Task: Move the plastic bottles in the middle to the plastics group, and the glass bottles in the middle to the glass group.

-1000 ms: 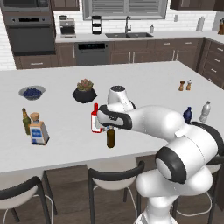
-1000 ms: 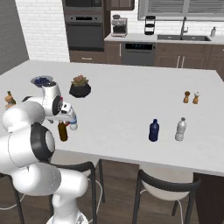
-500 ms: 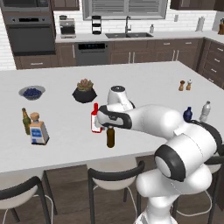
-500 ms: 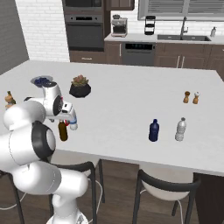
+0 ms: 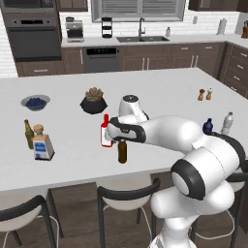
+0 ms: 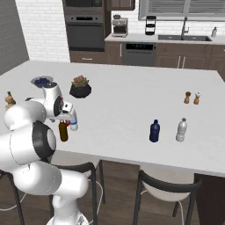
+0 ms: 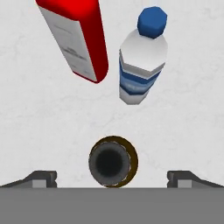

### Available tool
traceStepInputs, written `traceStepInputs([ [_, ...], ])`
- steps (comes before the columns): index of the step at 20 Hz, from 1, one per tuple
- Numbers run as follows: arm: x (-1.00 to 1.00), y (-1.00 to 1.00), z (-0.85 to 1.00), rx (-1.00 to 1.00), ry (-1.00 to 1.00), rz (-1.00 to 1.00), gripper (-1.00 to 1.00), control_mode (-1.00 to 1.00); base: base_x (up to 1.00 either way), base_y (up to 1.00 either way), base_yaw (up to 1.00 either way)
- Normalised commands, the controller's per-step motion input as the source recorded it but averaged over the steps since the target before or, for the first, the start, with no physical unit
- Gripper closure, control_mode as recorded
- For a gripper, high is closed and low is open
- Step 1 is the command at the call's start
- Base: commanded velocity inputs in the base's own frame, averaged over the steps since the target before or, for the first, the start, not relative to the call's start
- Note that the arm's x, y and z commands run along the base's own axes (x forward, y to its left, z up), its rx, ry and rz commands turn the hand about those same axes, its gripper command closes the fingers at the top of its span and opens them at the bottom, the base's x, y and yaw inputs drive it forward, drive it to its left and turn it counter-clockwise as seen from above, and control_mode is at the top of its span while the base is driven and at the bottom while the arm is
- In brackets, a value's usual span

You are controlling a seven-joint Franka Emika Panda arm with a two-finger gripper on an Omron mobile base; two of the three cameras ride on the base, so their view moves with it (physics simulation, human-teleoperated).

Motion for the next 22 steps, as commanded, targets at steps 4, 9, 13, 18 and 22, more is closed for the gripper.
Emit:
traceStepInputs([
  [4, 0.00, 0.00, 0.00, 0.00, -0.02, 0.00, -1.00, -1.00, 0.00, 0.00, 0.00],
  [9, 0.00, 0.00, -0.07, 0.00, -0.12, 0.00, -1.00, -1.00, 0.00, 0.00, 0.00],
  [13, 0.00, 0.01, -0.11, 0.00, -0.13, 0.00, -1.00, -1.00, 0.00, 0.00, 0.00],
  [18, 0.00, 0.01, -0.07, 0.00, -0.07, 0.00, -1.00, -1.00, 0.00, 0.00, 0.00],
  [22, 0.00, 0.00, 0.00, 0.00, -0.02, 0.00, -1.00, -1.00, 0.00, 0.00, 0.00],
])
